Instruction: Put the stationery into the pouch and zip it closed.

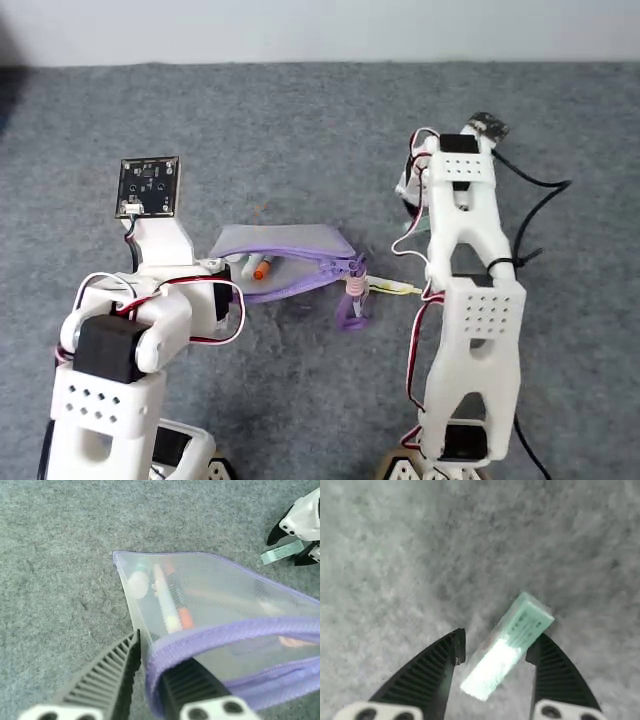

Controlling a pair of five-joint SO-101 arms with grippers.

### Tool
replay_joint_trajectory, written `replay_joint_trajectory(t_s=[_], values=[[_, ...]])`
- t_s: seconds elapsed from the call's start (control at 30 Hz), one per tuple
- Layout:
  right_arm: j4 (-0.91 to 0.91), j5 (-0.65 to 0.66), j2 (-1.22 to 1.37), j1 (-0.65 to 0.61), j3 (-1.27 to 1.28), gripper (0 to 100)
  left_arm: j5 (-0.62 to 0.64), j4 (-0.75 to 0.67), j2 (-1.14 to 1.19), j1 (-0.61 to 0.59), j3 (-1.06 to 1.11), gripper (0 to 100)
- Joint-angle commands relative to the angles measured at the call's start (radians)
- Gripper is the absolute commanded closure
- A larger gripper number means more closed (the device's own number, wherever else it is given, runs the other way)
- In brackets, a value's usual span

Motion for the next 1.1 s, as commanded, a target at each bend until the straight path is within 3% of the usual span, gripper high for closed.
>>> replay_joint_trajectory(t_s=[0.0,0.27,0.43,0.5,0.87,1.07], values=[[-0.007,-0.008,0.004,0.042,-0.083,78.9,0.012,0.0,0.006,0.002,-0.004,99],[0.059,-0.005,0.035,0.05,-0.089,79.8,0.012,-0.003,0.006,0.002,-0.002,99],[0.107,-0.005,0.03,0.041,-0.089,99.8,0.011,-0.005,0.008,0.002,-0.002,99],[0.136,-0.005,0.024,0.042,-0.092,96.3,0.011,-0.005,0.008,0.002,-0.002,99],[0.446,0.132,-0.211,0.004,-0.091,99.1,0.012,0.0,0.011,0.002,-0.005,99],[0.449,0.203,-0.489,-0.031,0.015,99.1,0.014,-0.002,0.014,0.002,-0.005,99]])
